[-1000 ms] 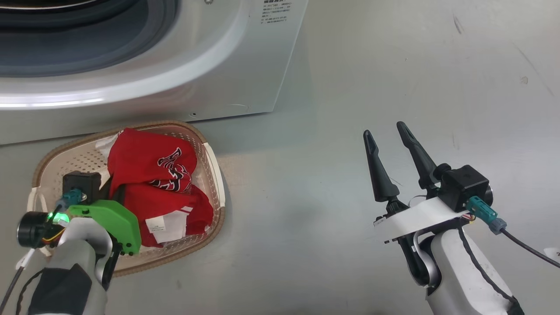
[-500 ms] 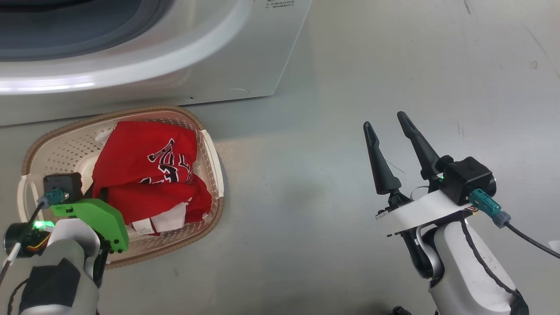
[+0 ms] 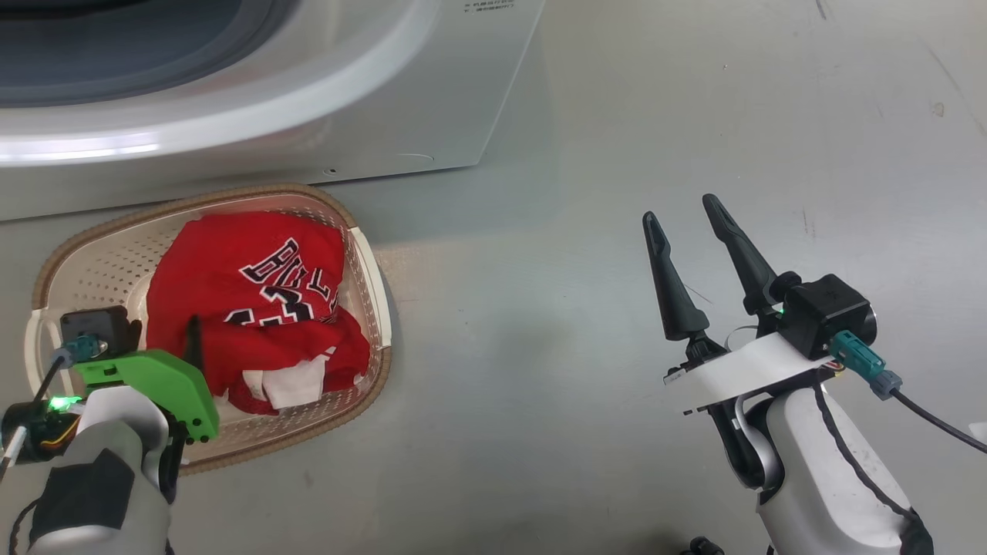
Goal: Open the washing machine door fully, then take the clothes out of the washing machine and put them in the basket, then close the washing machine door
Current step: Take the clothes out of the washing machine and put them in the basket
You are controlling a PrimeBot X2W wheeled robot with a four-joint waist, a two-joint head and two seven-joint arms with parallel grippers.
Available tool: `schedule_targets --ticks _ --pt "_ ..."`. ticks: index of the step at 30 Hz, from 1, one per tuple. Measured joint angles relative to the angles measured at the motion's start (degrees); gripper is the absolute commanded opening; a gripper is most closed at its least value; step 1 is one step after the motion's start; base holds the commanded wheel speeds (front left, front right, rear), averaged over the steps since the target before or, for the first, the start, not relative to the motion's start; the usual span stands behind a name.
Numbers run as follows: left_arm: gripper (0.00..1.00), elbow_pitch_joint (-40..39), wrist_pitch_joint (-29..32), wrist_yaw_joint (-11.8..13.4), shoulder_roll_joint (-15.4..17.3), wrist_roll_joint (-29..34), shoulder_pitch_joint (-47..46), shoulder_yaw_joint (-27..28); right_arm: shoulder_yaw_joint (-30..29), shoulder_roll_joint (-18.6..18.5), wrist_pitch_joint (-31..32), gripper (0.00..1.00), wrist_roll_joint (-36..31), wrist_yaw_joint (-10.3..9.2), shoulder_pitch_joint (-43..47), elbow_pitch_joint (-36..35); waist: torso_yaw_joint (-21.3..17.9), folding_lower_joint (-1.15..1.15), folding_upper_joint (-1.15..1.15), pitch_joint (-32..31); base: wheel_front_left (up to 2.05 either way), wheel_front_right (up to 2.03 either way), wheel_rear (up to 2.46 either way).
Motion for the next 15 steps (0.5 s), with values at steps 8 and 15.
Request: schedule_targets --ticks 8,15 --pt "1.00 1.77 -2.22 0.01 -0.66 0.10 -1.13 -0.57 -0.52 0.01 0.00 1.00 -0.34 -0.01 -0.27 0.33 0.63 0.00 0.00 -0.66 0.00 0.00 0.00" --pt "1.00 3.10 -5.14 -0.10 -1.43 0.10 -1.34 -0.77 -0.70 0.02 0.00 1.00 -0.34 0.03 -0.73 0.97 1.51 0.00 0.00 -2.69 0.00 0.00 0.00"
